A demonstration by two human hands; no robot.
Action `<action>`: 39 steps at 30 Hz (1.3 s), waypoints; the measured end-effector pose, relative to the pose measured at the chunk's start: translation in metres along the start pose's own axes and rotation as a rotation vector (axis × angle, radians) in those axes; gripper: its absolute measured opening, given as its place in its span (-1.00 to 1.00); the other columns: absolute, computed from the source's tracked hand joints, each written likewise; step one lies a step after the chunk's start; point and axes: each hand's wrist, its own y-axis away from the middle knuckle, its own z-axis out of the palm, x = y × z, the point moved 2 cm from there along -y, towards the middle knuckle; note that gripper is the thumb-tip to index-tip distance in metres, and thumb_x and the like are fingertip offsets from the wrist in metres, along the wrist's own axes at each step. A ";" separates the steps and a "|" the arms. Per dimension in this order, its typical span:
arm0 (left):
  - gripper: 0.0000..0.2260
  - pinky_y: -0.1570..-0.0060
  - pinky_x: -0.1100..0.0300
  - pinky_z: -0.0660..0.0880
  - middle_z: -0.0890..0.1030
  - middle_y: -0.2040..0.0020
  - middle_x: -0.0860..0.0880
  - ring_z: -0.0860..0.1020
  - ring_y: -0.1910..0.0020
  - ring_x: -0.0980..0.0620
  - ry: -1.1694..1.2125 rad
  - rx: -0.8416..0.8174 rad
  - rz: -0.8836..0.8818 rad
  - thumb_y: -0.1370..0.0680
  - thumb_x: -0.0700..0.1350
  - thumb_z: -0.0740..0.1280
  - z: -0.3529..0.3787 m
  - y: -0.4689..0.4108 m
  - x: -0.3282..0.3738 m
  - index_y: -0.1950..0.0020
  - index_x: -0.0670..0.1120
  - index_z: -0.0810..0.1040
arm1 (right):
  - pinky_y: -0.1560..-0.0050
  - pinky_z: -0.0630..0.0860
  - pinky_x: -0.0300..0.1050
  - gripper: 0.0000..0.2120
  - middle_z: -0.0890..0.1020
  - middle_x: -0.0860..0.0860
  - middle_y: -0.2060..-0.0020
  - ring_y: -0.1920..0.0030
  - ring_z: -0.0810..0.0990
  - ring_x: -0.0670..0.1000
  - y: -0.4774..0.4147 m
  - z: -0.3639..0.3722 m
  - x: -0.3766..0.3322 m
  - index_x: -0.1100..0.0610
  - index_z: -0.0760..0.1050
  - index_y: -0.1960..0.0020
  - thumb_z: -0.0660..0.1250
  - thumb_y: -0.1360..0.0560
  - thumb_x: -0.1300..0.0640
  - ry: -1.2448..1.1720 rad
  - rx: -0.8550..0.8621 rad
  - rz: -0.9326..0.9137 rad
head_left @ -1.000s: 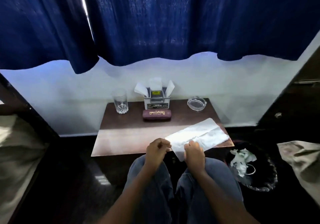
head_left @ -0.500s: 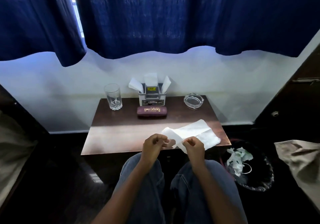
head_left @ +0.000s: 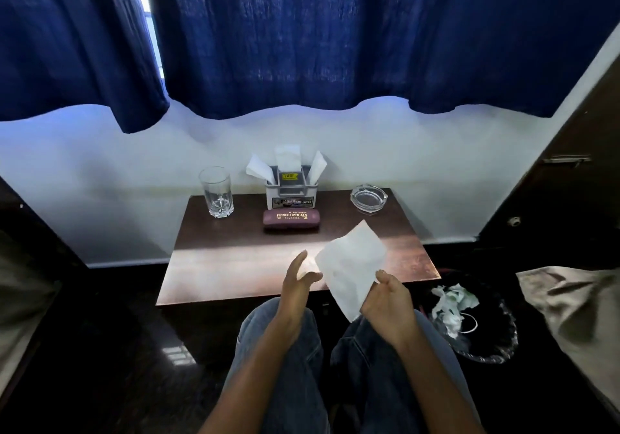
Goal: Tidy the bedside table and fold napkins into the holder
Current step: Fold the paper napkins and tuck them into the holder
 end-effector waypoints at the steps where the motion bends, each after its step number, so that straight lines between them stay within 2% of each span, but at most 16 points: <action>1: -0.45 -0.41 0.08 0.20 0.35 -0.40 -0.01 0.26 -0.44 -0.03 0.089 -0.036 -0.053 -0.48 -0.22 0.29 0.003 0.008 -0.004 -0.44 0.02 0.25 | 0.23 0.63 -0.08 -0.54 0.71 0.16 0.16 0.15 0.70 0.10 0.003 0.000 -0.002 0.26 0.63 0.07 0.51 -0.05 0.15 -0.025 -0.056 -0.012; 3: -0.43 -0.46 0.04 0.12 0.36 -0.39 -0.02 0.18 -0.49 -0.07 0.218 -0.104 -0.185 -0.53 -0.13 0.25 0.009 0.022 -0.014 -0.49 0.01 0.11 | 0.18 0.64 -0.01 -0.51 0.70 0.19 0.09 0.09 0.69 0.13 0.006 -0.001 -0.003 0.25 0.65 0.04 0.55 -0.05 0.13 -0.075 -0.107 -0.010; 5: -0.58 -0.47 0.03 0.09 0.27 -0.47 -0.05 0.15 -0.50 -0.08 0.242 -0.150 -0.287 -0.60 -0.03 0.14 0.009 0.019 -0.027 -0.46 0.00 0.18 | 0.00 0.60 0.06 -0.50 0.64 0.25 -0.05 -0.05 0.64 0.19 0.006 -0.002 0.000 0.28 0.56 -0.14 0.47 -0.24 0.12 -0.131 -0.068 0.036; 6: -0.57 -0.47 0.04 0.10 0.24 -0.50 -0.05 0.18 -0.50 -0.06 0.218 -0.177 -0.318 -0.60 0.03 0.12 0.008 0.015 -0.031 -0.45 -0.04 0.22 | -0.15 0.53 0.11 -0.52 0.57 0.33 -0.13 -0.14 0.58 0.26 0.010 0.000 0.002 0.34 0.46 -0.24 0.34 -0.40 0.11 -0.134 -0.044 0.042; 8: -0.53 -0.44 0.06 0.21 0.39 -0.43 -0.04 0.35 -0.41 -0.02 0.216 -0.213 -0.329 -0.59 0.13 0.11 0.008 0.006 -0.033 -0.42 -0.08 0.33 | -0.33 0.39 0.15 -0.52 0.45 0.48 -0.19 -0.21 0.46 0.39 0.013 -0.005 0.008 0.46 0.32 -0.30 -0.01 -0.58 0.10 -0.108 -0.003 0.008; 10: -0.56 -0.31 0.05 0.39 0.57 -0.26 -0.07 0.51 -0.25 -0.04 0.225 -0.202 -0.314 -0.58 0.16 0.11 0.010 0.004 -0.031 -0.29 -0.10 0.48 | -0.06 0.59 0.06 -0.58 0.63 0.32 -0.03 -0.03 0.63 0.24 0.015 -0.004 0.009 0.36 0.55 -0.11 0.03 -0.54 0.13 -0.087 0.017 0.037; 12: -0.55 -0.19 0.03 0.48 0.63 -0.16 -0.10 0.57 -0.17 -0.08 0.270 -0.188 -0.309 -0.57 0.18 0.11 0.010 0.005 -0.030 -0.19 -0.11 0.54 | 0.18 0.63 -0.06 -0.66 0.70 0.17 0.15 0.15 0.69 0.11 0.019 0.006 0.008 0.25 0.62 0.07 0.09 -0.47 0.16 -0.122 -0.085 0.005; 17: -0.60 0.18 0.16 0.60 0.72 0.08 -0.09 0.69 0.12 0.00 0.440 -0.243 -0.350 -0.60 0.11 0.07 0.006 0.003 -0.028 -0.16 -0.16 0.50 | 0.10 0.59 -0.10 -0.84 0.65 0.12 0.19 0.16 0.64 0.08 0.009 -0.001 0.013 0.18 0.51 0.12 0.25 -0.32 0.19 -0.045 -0.048 -0.021; 19: -0.59 0.07 0.08 0.57 0.70 0.05 -0.13 0.67 0.07 -0.05 0.478 -0.247 -0.358 -0.59 0.10 0.09 0.006 0.003 -0.028 -0.20 -0.19 0.47 | 0.07 0.55 -0.08 -0.77 0.62 0.11 0.18 0.15 0.61 0.08 0.004 -0.005 0.013 0.16 0.47 0.08 0.36 -0.28 0.13 -0.052 -0.074 0.001; 21: -0.59 -0.11 0.01 0.49 0.64 -0.12 -0.17 0.60 -0.11 -0.11 0.469 -0.240 -0.340 -0.59 0.08 0.12 0.005 0.004 -0.029 -0.26 -0.19 0.45 | 0.08 0.57 -0.07 -0.62 0.63 0.11 0.14 0.13 0.62 0.08 0.005 -0.003 0.013 0.17 0.50 -0.03 0.42 -0.26 0.04 -0.015 -0.064 0.003; 25: -0.60 -0.18 -0.06 0.47 0.57 -0.24 -0.19 0.53 -0.21 -0.16 0.399 -0.242 -0.305 -0.60 0.05 0.10 0.001 0.003 -0.033 -0.31 -0.17 0.42 | 0.04 0.57 -0.01 -0.56 0.64 0.15 0.02 0.04 0.62 0.12 0.003 -0.006 0.010 0.20 0.50 -0.19 0.25 -0.44 -0.07 0.126 0.052 -0.059; 27: -0.59 -0.25 -0.15 0.41 0.55 -0.26 -0.22 0.49 -0.26 -0.23 0.405 -0.235 -0.312 -0.60 0.03 0.11 0.001 0.002 -0.032 -0.33 -0.19 0.41 | 0.10 0.58 -0.04 -0.64 0.68 0.13 0.12 0.13 0.66 0.10 0.002 -0.008 0.009 0.22 0.54 -0.09 0.26 -0.44 -0.01 0.180 0.095 -0.064; 29: -0.60 -0.18 -0.18 0.43 0.54 -0.26 -0.25 0.49 -0.25 -0.27 0.416 -0.231 -0.322 -0.60 0.02 0.11 0.000 0.002 -0.032 -0.32 -0.20 0.42 | 0.11 0.57 -0.03 -0.70 0.67 0.17 0.12 0.17 0.66 0.12 0.001 -0.008 0.010 0.27 0.55 -0.04 0.30 -0.39 0.10 0.249 0.140 -0.055; 32: -0.62 -0.11 -0.15 0.47 0.54 -0.25 -0.26 0.51 -0.20 -0.27 0.446 -0.233 -0.323 -0.60 0.00 0.12 -0.001 0.004 -0.028 -0.29 -0.21 0.43 | 0.15 0.54 -0.02 -0.56 0.56 0.24 0.01 0.12 0.59 0.18 0.001 -0.006 0.011 0.30 0.50 -0.08 0.33 -0.20 0.23 0.281 0.185 -0.058; 35: -0.64 -0.04 -0.16 0.47 0.55 -0.21 -0.27 0.53 -0.11 -0.27 0.461 -0.232 -0.325 -0.59 0.00 0.12 -0.001 0.005 -0.025 -0.25 -0.20 0.44 | 0.31 0.58 -0.11 -0.76 0.60 0.20 0.16 0.21 0.59 0.12 -0.002 -0.005 0.007 0.31 0.49 0.01 0.22 -0.33 0.32 0.312 0.194 -0.082; 39: -0.67 -0.22 -0.19 0.40 0.56 -0.19 -0.27 0.53 -0.14 -0.25 0.460 -0.198 -0.339 -0.56 0.01 0.17 -0.003 0.006 -0.023 -0.16 -0.20 0.49 | 0.42 0.55 -0.20 -0.86 0.62 0.15 0.25 0.39 0.64 0.03 -0.003 -0.003 0.007 0.22 0.51 0.13 0.22 -0.36 0.33 0.318 0.212 -0.094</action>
